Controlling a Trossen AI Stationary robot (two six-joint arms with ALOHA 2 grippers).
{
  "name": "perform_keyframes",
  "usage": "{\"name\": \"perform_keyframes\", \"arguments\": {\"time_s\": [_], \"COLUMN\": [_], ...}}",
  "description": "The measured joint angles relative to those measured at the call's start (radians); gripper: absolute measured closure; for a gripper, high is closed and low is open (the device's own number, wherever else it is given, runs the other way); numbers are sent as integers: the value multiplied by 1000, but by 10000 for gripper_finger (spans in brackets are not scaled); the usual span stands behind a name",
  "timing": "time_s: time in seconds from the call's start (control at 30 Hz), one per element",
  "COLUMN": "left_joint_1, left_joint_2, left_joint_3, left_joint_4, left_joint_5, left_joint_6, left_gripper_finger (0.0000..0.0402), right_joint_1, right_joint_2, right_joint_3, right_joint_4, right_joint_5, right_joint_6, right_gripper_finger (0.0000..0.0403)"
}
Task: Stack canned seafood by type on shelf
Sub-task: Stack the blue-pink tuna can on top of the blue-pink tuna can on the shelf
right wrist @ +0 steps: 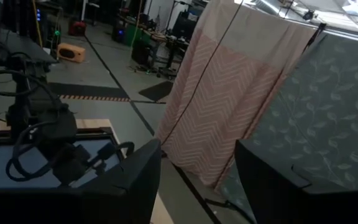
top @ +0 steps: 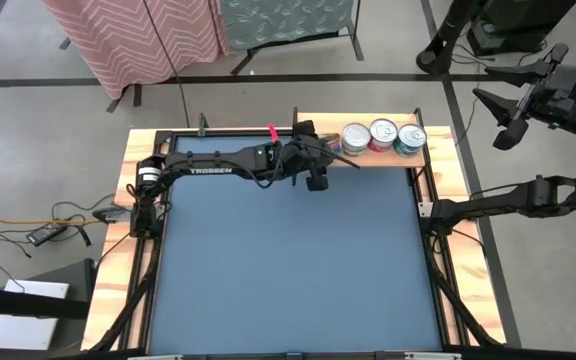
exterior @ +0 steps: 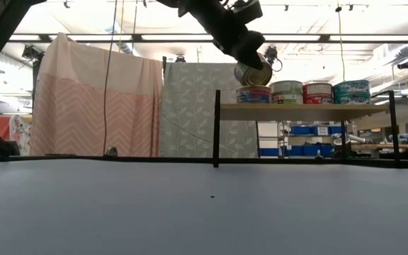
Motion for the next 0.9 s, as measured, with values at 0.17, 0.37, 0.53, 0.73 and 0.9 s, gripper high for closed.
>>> {"name": "perform_keyframes", "arguments": {"time_s": [0.17,0.37,0.53,0.73,0.9], "left_joint_1": [4,3,-5,-5,-4], "left_joint_2": [0,0,1,2,3], "left_joint_3": [0,0,-1,-2,-2], "left_joint_4": [-1,-46,-61,-78,-85], "left_joint_5": [31,26,-2,-35,-45], "left_joint_6": [-33,-13,57,162,204], "left_gripper_finger": [190,190,190,190,190], "right_joint_1": [0,0,0,0,0], "right_joint_2": [0,0,0,0,0], "right_joint_3": [0,0,0,0,0], "right_joint_4": [0,-1,-1,-1,-1], "right_joint_5": [-27,-42,-44,-51,-62], "right_joint_6": [14,15,15,15,15], "right_gripper_finger": [186,186,186,186,186]}}
